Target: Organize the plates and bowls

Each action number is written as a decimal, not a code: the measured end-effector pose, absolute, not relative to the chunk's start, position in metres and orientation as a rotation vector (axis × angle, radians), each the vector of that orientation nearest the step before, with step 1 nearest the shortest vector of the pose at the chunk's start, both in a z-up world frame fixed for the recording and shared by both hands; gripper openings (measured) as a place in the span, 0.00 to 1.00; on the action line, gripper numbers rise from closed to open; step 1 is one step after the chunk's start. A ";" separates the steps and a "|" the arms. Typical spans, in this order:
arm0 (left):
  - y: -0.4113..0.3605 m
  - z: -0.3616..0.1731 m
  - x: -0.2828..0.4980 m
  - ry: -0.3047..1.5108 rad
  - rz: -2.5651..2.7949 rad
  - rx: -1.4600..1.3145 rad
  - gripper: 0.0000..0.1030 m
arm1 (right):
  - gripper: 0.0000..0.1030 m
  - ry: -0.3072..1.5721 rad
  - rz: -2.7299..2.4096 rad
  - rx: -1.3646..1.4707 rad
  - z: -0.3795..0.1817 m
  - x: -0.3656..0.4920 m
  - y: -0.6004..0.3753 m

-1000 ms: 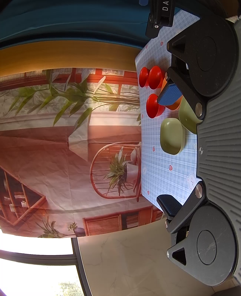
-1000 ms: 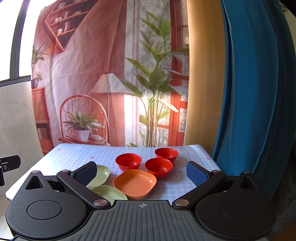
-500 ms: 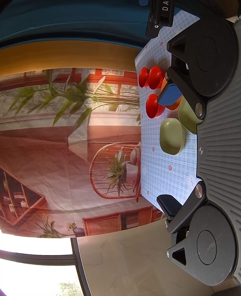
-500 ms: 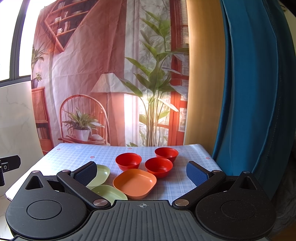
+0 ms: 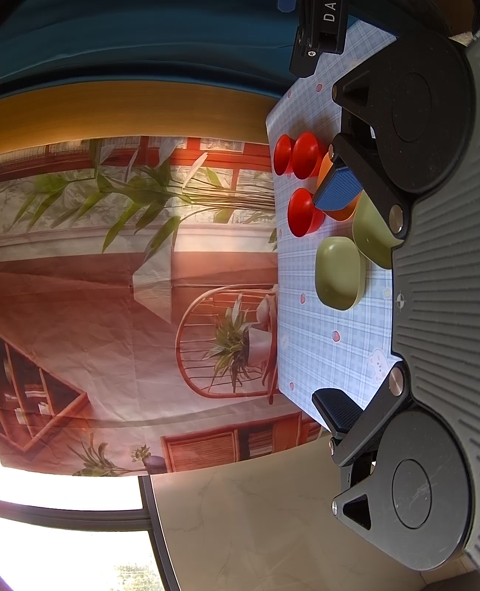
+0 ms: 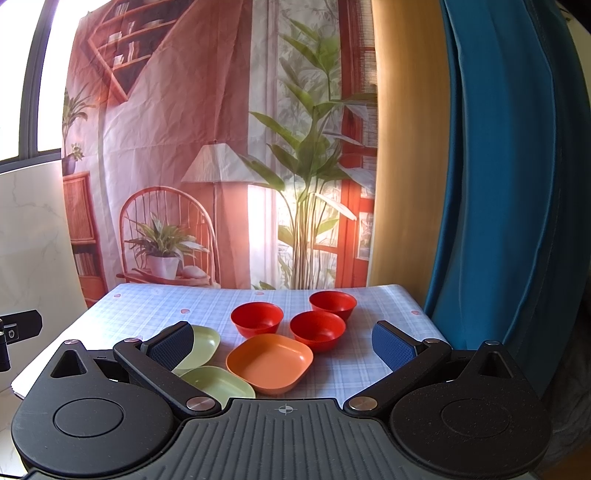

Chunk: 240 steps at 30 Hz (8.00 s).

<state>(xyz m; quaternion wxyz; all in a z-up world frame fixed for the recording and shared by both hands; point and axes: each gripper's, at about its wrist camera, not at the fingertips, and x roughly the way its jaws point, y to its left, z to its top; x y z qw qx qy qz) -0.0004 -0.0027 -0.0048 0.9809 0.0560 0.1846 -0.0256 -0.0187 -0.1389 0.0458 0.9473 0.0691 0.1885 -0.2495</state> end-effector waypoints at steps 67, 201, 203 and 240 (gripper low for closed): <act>0.010 -0.168 0.215 0.786 -0.145 0.008 0.72 | 0.94 0.589 -0.332 0.353 -0.148 0.135 -0.241; 0.034 -0.184 0.273 0.798 -0.299 -0.050 0.38 | 0.29 0.720 -0.151 0.180 -0.146 0.261 -0.207; 0.030 -0.186 0.263 0.814 -0.313 -0.065 0.38 | 0.29 0.717 -0.155 0.187 -0.145 0.250 -0.207; 0.007 -0.221 0.218 0.928 -0.314 -0.122 0.12 | 0.32 0.808 -0.148 0.438 -0.170 0.157 -0.228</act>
